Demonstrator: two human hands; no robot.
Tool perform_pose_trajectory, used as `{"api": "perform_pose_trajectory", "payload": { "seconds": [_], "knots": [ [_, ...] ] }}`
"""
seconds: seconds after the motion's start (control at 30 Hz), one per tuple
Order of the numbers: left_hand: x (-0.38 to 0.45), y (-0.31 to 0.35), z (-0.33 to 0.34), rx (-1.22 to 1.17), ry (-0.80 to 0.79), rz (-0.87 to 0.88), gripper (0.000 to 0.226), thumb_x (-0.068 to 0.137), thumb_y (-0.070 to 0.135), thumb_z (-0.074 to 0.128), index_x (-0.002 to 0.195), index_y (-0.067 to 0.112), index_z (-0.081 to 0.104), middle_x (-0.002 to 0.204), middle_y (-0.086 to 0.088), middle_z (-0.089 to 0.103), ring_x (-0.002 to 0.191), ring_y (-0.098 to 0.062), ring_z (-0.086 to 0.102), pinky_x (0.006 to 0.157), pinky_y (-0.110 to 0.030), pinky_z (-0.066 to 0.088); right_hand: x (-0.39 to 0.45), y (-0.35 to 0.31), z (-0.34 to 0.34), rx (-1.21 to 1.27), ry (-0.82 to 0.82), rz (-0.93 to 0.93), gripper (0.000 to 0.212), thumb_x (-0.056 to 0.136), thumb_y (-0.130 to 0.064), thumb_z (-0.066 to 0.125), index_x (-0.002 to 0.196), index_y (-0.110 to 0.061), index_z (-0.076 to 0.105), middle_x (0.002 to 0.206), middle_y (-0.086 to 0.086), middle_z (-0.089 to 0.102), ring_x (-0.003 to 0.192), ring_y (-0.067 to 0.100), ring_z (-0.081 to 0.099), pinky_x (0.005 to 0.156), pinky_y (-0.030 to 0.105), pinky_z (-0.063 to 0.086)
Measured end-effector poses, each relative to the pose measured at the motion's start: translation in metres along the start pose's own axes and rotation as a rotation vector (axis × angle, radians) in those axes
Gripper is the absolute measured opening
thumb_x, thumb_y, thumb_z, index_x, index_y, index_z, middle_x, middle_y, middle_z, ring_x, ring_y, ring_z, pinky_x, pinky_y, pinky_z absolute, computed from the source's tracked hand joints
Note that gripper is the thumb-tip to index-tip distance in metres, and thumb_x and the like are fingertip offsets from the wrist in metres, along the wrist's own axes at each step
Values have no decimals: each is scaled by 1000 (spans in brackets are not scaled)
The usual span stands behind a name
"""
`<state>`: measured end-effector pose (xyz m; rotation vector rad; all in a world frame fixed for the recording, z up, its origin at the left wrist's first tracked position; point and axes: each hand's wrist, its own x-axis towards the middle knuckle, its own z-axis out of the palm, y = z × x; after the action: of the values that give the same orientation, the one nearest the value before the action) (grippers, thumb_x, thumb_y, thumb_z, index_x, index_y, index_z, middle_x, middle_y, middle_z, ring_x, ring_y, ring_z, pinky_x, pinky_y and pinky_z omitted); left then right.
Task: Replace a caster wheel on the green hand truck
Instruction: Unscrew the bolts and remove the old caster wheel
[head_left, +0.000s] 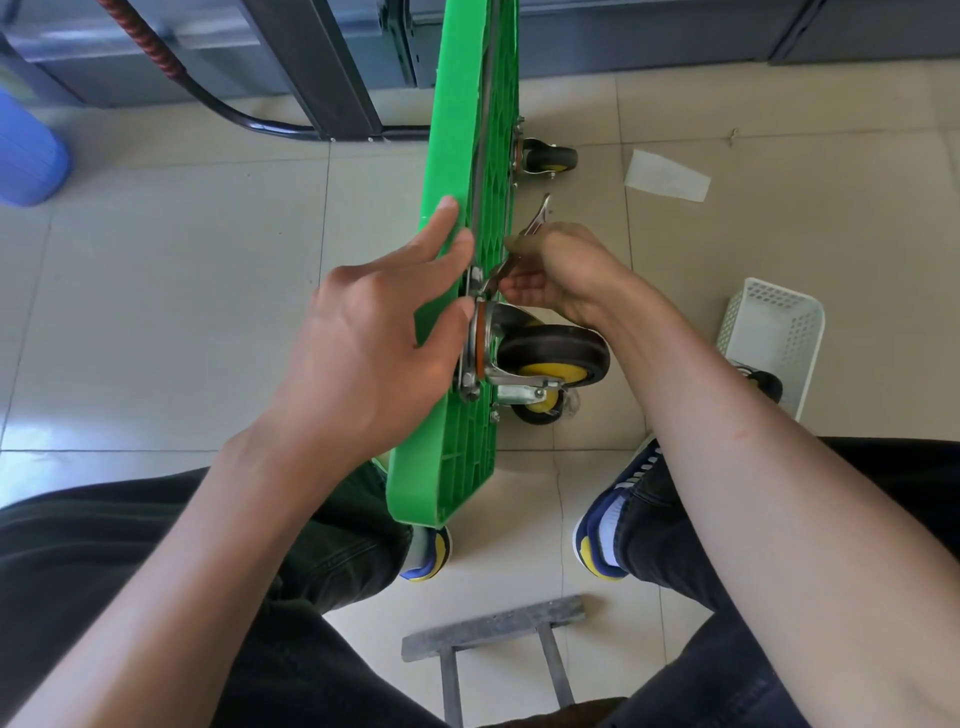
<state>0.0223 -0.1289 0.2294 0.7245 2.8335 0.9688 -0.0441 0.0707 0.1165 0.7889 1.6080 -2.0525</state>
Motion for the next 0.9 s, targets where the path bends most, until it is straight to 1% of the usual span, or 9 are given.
{"api": "perform_pose_trajectory", "payload": {
  "seconds": [0.13, 0.23, 0.33, 0.4, 0.57, 0.67, 0.77, 0.83, 0.9],
  "knots": [
    [1, -1, 1, 5, 6, 2, 43, 93, 23, 61, 135, 18, 65, 151, 6, 48, 40, -4, 46, 57, -13, 43, 3, 0, -1, -14, -4, -46, 28, 101, -7, 59, 126, 0, 49, 75, 18, 67, 58, 26, 68, 59, 32, 58],
    [1, -1, 1, 16, 5, 8, 43, 93, 24, 60, 136, 18, 64, 151, 6, 48, 41, -4, 46, 56, -8, 41, 0, -1, -1, -11, -4, -100, 25, 101, -7, 58, 123, -4, 46, 78, 19, 65, 59, 25, 67, 60, 33, 58],
    [1, -1, 1, 12, 9, 5, 43, 93, 24, 61, 135, 18, 65, 151, 5, 48, 43, -3, 49, 57, -6, 42, -4, -2, 0, -47, 22, -168, 37, 102, -9, 58, 134, -5, 41, 78, 18, 65, 60, 25, 67, 59, 34, 57],
    [1, -2, 2, 8, 13, 9, 43, 92, 24, 61, 134, 17, 65, 150, 4, 49, 45, -1, 50, 60, -9, 44, -7, -4, 2, -103, 21, -233, 41, 102, -10, 59, 138, -8, 39, 79, 19, 67, 61, 26, 67, 59, 34, 57],
    [1, -1, 2, 17, 14, 1, 44, 92, 24, 61, 135, 18, 65, 150, 5, 48, 45, 1, 49, 59, -11, 44, -16, -5, 12, -274, 29, -397, 33, 102, -11, 58, 131, -9, 43, 74, 15, 71, 58, 25, 66, 57, 35, 56],
    [0, 0, 2, 16, 21, 12, 43, 92, 22, 61, 135, 16, 65, 150, 4, 48, 44, 7, 47, 61, -14, 43, -18, -8, 14, -304, 28, -408, 30, 102, -10, 59, 128, -6, 44, 75, 18, 71, 59, 28, 66, 58, 37, 57],
    [0, 0, 2, 15, 28, 18, 43, 92, 22, 61, 135, 15, 65, 150, 4, 48, 44, 6, 46, 61, -16, 45, -23, -11, 14, -370, 29, -414, 24, 102, -15, 59, 122, -7, 48, 82, 23, 72, 63, 29, 68, 64, 41, 59],
    [0, 0, 2, 12, 30, 21, 43, 92, 21, 62, 134, 14, 65, 149, 4, 48, 44, 7, 46, 62, -19, 48, -30, -12, 16, -417, 39, -437, 20, 103, -16, 59, 118, -5, 52, 84, 21, 73, 64, 25, 69, 66, 42, 60],
    [0, 0, 3, 13, 23, 31, 42, 92, 20, 62, 133, 13, 66, 149, 2, 49, 44, 8, 46, 58, -15, 46, -38, -11, 16, -468, 69, -475, 17, 103, -16, 58, 114, -3, 56, 82, 15, 74, 65, 23, 70, 71, 46, 61]
  ]
}}
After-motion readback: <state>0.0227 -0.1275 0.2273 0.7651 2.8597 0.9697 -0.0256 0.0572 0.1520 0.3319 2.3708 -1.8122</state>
